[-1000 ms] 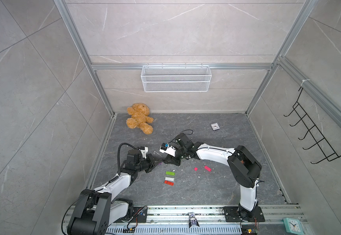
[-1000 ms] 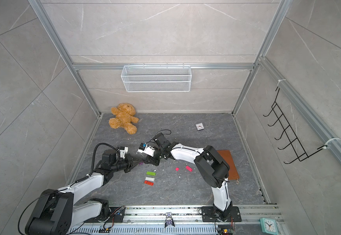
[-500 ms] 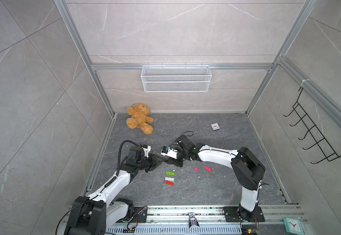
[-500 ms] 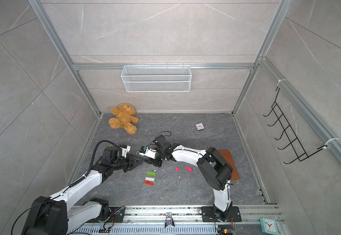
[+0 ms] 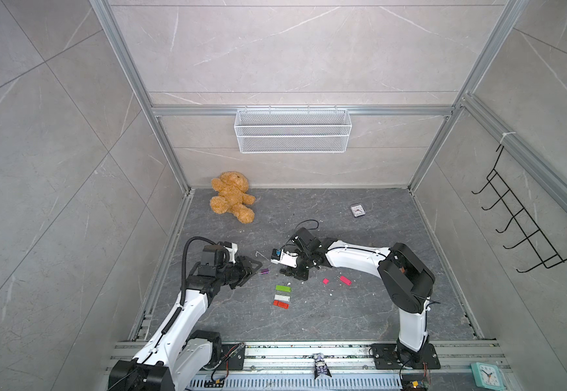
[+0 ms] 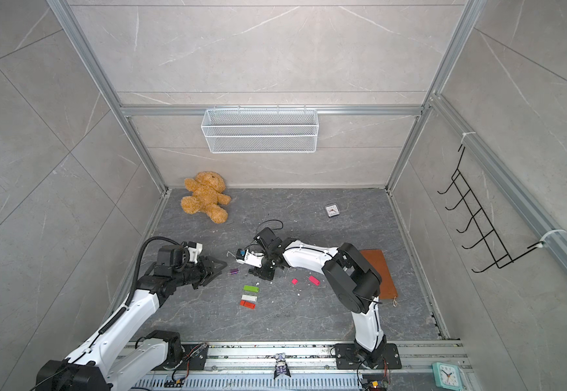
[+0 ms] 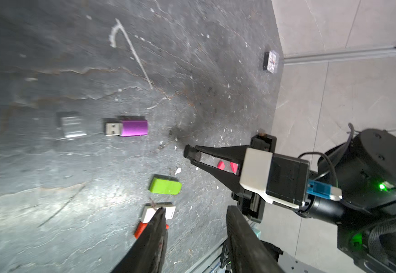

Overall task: Close the usb drive cover
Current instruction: Place the USB drive at the center of the board.

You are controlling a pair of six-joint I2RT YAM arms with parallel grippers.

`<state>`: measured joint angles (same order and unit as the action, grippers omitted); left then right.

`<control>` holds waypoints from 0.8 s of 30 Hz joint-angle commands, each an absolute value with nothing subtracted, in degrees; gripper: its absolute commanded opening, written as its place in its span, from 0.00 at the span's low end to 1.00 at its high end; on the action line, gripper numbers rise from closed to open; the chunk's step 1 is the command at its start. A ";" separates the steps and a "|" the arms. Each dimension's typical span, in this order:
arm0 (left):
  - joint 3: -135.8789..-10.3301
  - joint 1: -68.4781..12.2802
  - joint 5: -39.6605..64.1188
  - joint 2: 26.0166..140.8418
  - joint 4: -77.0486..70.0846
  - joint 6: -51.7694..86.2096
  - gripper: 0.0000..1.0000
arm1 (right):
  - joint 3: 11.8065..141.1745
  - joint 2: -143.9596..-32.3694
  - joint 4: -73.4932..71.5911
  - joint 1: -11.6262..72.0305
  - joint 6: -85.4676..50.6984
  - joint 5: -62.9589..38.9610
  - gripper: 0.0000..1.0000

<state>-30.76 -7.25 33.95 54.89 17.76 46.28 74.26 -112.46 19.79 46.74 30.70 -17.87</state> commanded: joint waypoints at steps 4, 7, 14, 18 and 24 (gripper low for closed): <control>-34.19 -3.89 35.24 56.13 22.98 42.24 0.45 | 77.49 -115.41 23.08 48.87 31.97 -15.66 0.16; -33.86 -3.69 35.43 56.25 23.11 42.15 0.44 | 78.61 -116.35 23.77 49.38 31.64 -15.47 0.17; -32.35 -2.76 35.29 54.94 23.70 42.27 0.44 | 80.23 -118.30 25.75 50.65 31.65 -14.45 0.17; -32.09 -2.51 35.29 54.63 23.86 42.21 0.45 | 80.22 -118.25 26.34 50.73 31.61 -13.56 0.20; -32.10 -2.29 35.70 54.87 23.84 42.17 0.44 | 81.17 -118.74 27.10 50.82 31.48 -13.37 0.34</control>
<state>-32.12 -2.76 34.61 55.64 23.09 43.97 79.11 -117.12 25.50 50.48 31.35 -14.06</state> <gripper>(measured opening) 0.445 0.331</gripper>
